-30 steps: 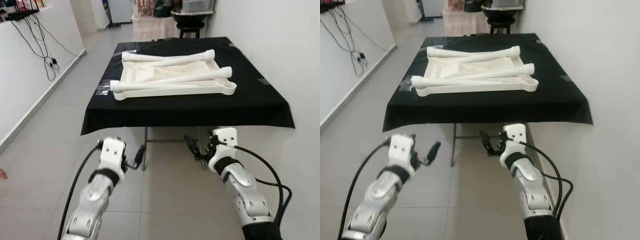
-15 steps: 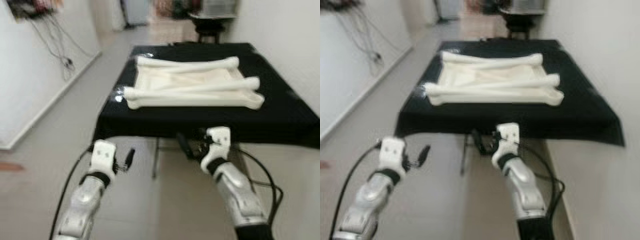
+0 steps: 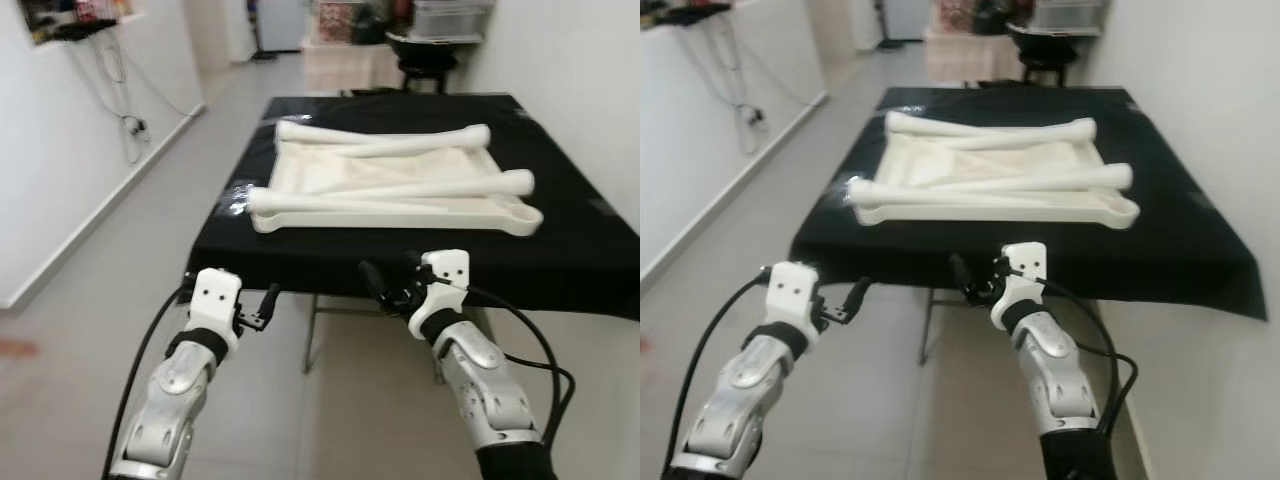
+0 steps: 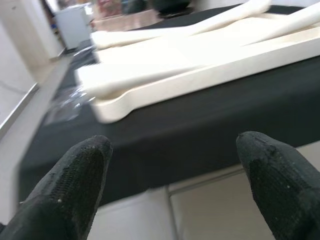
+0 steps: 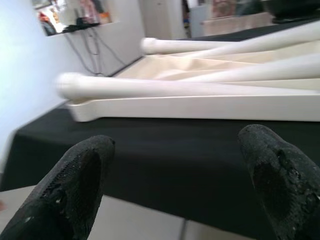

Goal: Building children table

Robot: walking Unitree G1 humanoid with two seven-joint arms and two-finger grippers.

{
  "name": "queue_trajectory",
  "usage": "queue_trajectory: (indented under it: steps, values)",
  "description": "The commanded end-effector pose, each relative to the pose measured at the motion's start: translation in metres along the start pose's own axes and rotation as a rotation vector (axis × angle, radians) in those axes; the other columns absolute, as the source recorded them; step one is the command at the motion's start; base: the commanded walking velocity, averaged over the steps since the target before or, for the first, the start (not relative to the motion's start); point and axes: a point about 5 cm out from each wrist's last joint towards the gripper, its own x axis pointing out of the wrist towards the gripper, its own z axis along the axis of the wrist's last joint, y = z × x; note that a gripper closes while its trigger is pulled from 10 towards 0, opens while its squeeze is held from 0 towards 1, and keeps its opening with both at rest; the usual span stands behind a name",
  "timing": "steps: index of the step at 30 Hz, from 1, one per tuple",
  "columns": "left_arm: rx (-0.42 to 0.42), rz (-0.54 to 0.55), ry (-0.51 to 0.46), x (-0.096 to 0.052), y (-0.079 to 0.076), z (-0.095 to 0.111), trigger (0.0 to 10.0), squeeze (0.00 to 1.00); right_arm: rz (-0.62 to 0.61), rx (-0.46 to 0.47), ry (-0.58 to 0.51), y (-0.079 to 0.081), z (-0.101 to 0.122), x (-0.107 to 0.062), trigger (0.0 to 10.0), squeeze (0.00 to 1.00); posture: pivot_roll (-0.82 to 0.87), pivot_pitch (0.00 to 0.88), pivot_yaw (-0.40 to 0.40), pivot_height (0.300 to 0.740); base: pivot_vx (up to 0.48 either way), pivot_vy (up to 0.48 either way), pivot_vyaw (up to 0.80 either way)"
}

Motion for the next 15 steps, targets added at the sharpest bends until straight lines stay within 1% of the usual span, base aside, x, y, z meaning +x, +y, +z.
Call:
queue_trajectory:
  steps: [1, 3, 5, 7, 8, 9, 12, 14, 15]
  values:
    - [0.009, -0.011, 0.001, 0.002, -0.001, 0.001, 10.0, 0.0, -0.016, -0.01, -0.029, -0.003, 0.007, 0.004, 10.0, 0.0, -0.03, 0.0, 0.031, 0.74, 0.285, 0.0, 0.0]
    - [0.007, -0.011, -0.004, 0.003, -0.001, 0.002, 10.0, 0.0, -0.012, -0.021, -0.03, -0.002, 0.008, 0.005, 10.0, 0.0, -0.03, 0.0, 0.031, 0.74, 0.281, 0.0, 0.0]
    - [0.006, -0.016, -0.014, 0.005, -0.002, 0.005, 10.0, 0.0, 0.003, -0.042, -0.011, 0.001, 0.008, 0.007, 10.0, 0.0, -0.03, 0.0, 0.031, 0.74, 0.281, 0.0, -0.8]
    - [0.003, -0.017, -0.02, 0.006, -0.002, 0.007, 10.0, 0.0, 0.012, -0.036, -0.015, 0.002, 0.01, 0.008, 10.0, 0.0, -0.03, 0.0, 0.03, 0.74, 0.283, 0.0, -0.8]
    - [0.002, -0.018, -0.027, 0.007, -0.002, 0.009, 10.0, 0.0, 0.023, -0.045, -0.043, 0.004, 0.016, 0.008, 10.0, 0.0, -0.03, 0.0, 0.03, 0.74, 0.277, 0.0, -0.8]
    - [0.0, -0.017, -0.033, 0.008, -0.002, 0.011, 10.0, 0.0, 0.032, -0.031, -0.072, 0.005, 0.022, 0.009, 10.0, 0.0, -0.03, 0.0, 0.03, 0.74, 0.277, 0.0, -0.8]
    - [-0.001, -0.018, -0.046, 0.01, -0.002, 0.015, 10.0, 0.0, 0.062, -0.075, -0.128, 0.007, 0.037, 0.011, 10.0, 0.0, -0.04, 0.0, 0.029, 0.74, 0.281, 0.0, 0.0]
    - [-0.001, -0.019, -0.048, 0.011, -0.003, 0.015, 10.0, 0.0, 0.071, -0.089, -0.136, 0.008, 0.041, 0.012, 10.0, 0.0, -0.04, 0.0, 0.029, 0.74, 0.281, 0.0, 0.0]
    - [-0.004, -0.018, -0.057, 0.012, -0.002, 0.018, 10.0, 0.0, 0.099, -0.127, -0.159, 0.011, 0.049, 0.013, 10.0, 0.0, -0.04, 0.0, 0.029, 0.74, 0.281, 0.0, 0.0]
